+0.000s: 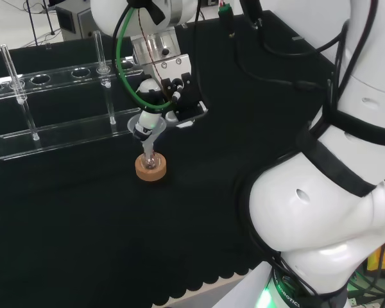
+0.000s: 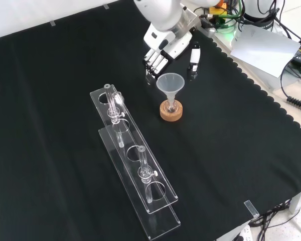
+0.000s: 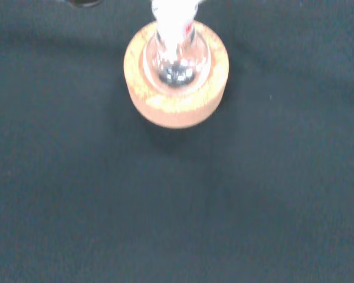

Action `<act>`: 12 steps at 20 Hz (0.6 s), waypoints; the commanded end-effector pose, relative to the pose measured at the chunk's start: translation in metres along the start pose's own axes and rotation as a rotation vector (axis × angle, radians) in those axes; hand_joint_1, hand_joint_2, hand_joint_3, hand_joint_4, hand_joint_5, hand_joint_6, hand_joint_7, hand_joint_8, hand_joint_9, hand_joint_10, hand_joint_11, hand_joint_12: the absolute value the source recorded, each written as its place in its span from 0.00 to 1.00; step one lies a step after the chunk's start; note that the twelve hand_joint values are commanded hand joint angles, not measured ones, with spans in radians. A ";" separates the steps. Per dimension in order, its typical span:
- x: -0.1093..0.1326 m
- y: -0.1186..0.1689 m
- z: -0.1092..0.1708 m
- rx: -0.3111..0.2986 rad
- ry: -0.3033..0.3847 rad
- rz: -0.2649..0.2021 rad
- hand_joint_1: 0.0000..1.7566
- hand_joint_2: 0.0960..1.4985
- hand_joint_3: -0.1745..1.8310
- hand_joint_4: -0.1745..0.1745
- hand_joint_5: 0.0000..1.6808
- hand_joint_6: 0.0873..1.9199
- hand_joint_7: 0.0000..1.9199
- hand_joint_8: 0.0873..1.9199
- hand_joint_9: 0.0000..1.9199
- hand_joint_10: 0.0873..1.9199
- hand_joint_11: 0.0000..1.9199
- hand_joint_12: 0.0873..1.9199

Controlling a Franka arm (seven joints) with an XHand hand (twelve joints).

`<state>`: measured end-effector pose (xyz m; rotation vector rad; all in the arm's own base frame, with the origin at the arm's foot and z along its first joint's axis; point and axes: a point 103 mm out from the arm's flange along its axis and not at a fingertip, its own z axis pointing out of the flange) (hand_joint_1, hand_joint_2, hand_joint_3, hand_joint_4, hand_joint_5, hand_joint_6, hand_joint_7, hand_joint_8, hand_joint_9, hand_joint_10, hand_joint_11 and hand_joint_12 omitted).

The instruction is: Place the funnel on the round-bottom flask.

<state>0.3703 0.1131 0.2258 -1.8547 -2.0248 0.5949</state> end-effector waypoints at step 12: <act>-0.127 0.013 -0.040 -0.250 0.160 0.036 0.42 0.61 0.00 0.26 0.20 0.00 0.06 0.32 0.18 0.35 0.06 0.72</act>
